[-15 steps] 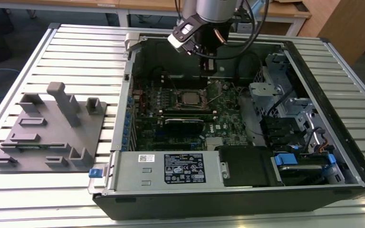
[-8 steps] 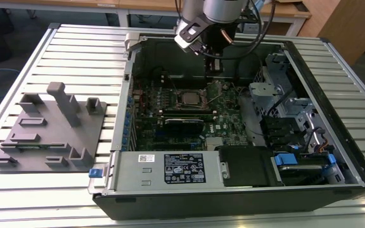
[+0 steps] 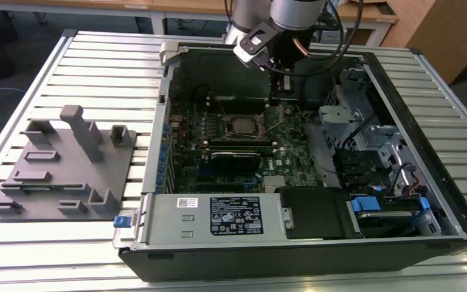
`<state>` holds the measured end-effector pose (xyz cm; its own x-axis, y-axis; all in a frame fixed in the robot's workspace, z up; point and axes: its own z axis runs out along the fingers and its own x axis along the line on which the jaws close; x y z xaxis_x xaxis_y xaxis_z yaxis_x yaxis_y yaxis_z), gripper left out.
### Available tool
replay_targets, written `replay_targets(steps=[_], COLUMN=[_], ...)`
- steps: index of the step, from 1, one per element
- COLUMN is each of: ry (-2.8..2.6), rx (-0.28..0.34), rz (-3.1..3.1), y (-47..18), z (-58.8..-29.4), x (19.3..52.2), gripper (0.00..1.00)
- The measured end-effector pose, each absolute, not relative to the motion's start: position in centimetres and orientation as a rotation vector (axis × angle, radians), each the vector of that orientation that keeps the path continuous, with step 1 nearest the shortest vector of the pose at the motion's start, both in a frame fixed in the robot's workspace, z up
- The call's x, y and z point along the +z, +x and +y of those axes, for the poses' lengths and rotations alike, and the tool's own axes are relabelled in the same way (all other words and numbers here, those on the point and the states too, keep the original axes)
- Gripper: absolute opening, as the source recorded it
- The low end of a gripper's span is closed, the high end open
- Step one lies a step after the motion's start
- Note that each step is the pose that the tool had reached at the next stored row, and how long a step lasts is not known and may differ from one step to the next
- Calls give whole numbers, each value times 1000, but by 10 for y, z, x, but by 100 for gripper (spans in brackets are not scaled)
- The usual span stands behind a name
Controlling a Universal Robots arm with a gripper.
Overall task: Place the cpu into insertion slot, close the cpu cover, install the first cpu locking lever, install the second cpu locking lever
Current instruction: 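Close the cpu cover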
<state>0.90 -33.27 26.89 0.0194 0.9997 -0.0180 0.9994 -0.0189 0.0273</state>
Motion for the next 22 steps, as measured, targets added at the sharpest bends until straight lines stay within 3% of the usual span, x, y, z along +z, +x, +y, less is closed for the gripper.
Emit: replay_targets(steps=[22], ry=[2220], rx=[10], rz=[2177], y=[45], z=[-333], x=[266], gripper=[11])
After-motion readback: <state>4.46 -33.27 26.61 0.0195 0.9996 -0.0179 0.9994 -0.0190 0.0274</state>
